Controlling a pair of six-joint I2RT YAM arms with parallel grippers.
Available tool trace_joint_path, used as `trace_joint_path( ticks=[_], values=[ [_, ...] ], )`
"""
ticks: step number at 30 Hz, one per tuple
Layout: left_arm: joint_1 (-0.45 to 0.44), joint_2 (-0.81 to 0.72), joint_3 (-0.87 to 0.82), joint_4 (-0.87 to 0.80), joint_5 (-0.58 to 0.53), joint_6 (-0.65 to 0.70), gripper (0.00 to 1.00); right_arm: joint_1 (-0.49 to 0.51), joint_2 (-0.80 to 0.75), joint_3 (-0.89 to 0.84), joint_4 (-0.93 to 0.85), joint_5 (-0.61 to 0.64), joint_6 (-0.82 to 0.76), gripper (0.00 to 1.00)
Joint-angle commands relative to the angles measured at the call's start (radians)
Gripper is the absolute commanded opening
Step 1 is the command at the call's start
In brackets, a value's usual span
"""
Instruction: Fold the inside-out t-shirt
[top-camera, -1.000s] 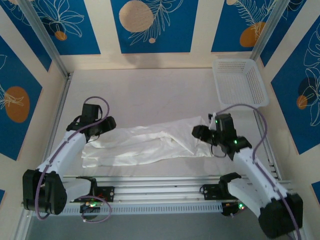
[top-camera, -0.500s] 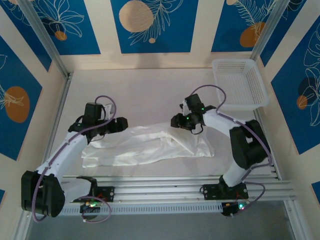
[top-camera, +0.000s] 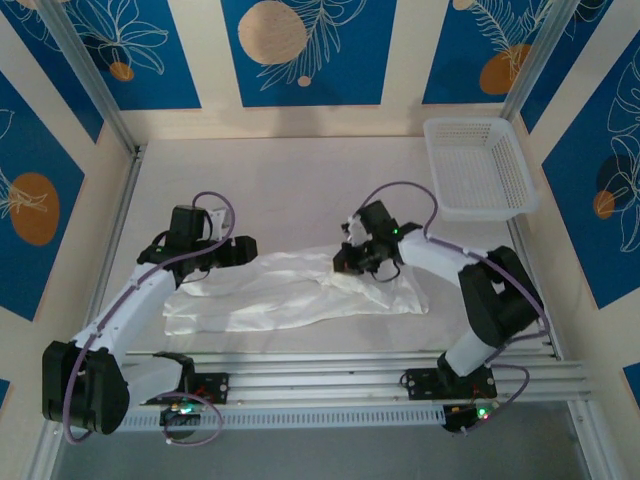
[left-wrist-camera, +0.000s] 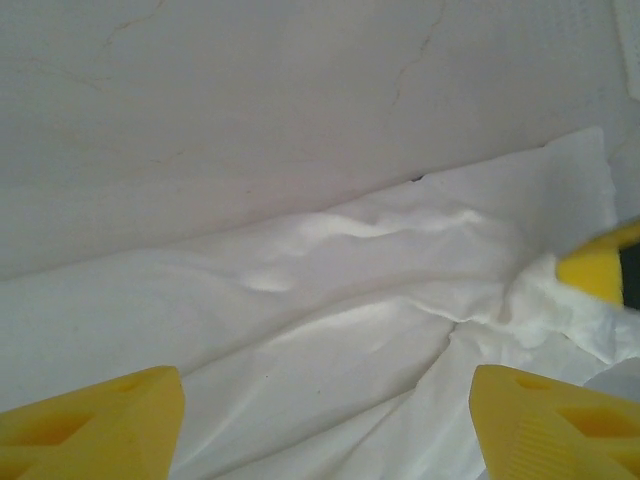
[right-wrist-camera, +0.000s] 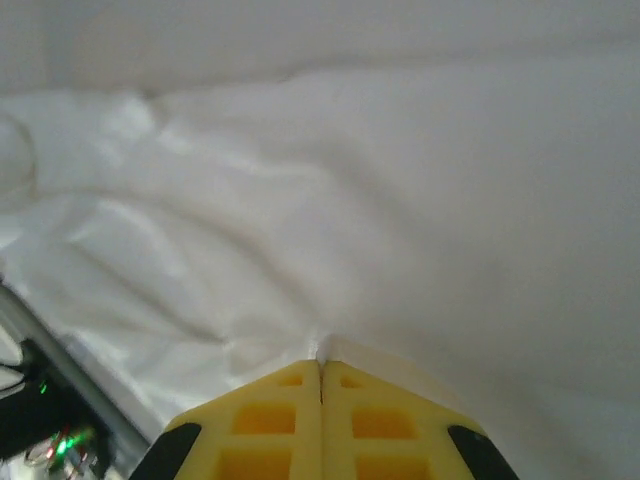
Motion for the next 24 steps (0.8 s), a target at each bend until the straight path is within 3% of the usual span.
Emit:
trace_joint_path(
  ticks=[1, 4, 6, 8, 10, 12, 14, 15, 18, 21, 24],
  values=[
    [-0.008, 0.008, -0.001, 0.004, -0.027, 0.006, 0.75, 0.116, -0.060, -0.119, 0.048, -0.063, 0.093, 0.00],
    [-0.008, 0.020, 0.010, -0.006, -0.053, -0.003, 0.76, 0.166, -0.133, -0.162, 0.045, -0.044, 0.109, 0.11],
    [-0.009, 0.022, 0.020, -0.039, -0.155, -0.043, 0.76, 0.138, -0.221, -0.176, 0.026, -0.003, 0.123, 0.30],
    [-0.008, 0.016, 0.023, -0.069, -0.277, -0.095, 0.76, 0.076, -0.306, -0.184, 0.019, 0.030, 0.130, 0.36],
    [-0.011, 0.022, 0.029, -0.121, -0.420, -0.176, 0.63, -0.005, -0.374, -0.201, 0.029, 0.088, 0.154, 0.37],
    [-0.010, 0.048, 0.043, -0.178, -0.510, -0.235, 0.39, -0.096, -0.403, -0.221, 0.034, 0.159, 0.188, 0.36],
    [-0.010, 0.083, 0.053, -0.220, -0.562, -0.256, 0.17, -0.163, -0.378, -0.210, 0.019, 0.173, 0.195, 0.28],
    [-0.010, 0.108, 0.061, -0.233, -0.578, -0.234, 0.13, -0.181, -0.353, -0.194, 0.012, 0.157, 0.184, 0.23],
    [-0.010, 0.244, 0.147, -0.324, -0.642, -0.096, 0.11, -0.165, -0.269, -0.147, 0.001, 0.122, 0.139, 0.18],
    [-0.009, 0.412, 0.248, -0.458, -0.779, -0.073, 0.15, -0.153, -0.195, -0.136, 0.002, 0.138, 0.146, 0.18],
    [0.016, 0.507, 0.235, -0.409, -0.779, -0.094, 0.22, -0.167, -0.140, -0.141, -0.019, 0.211, 0.195, 0.15]
  ],
)
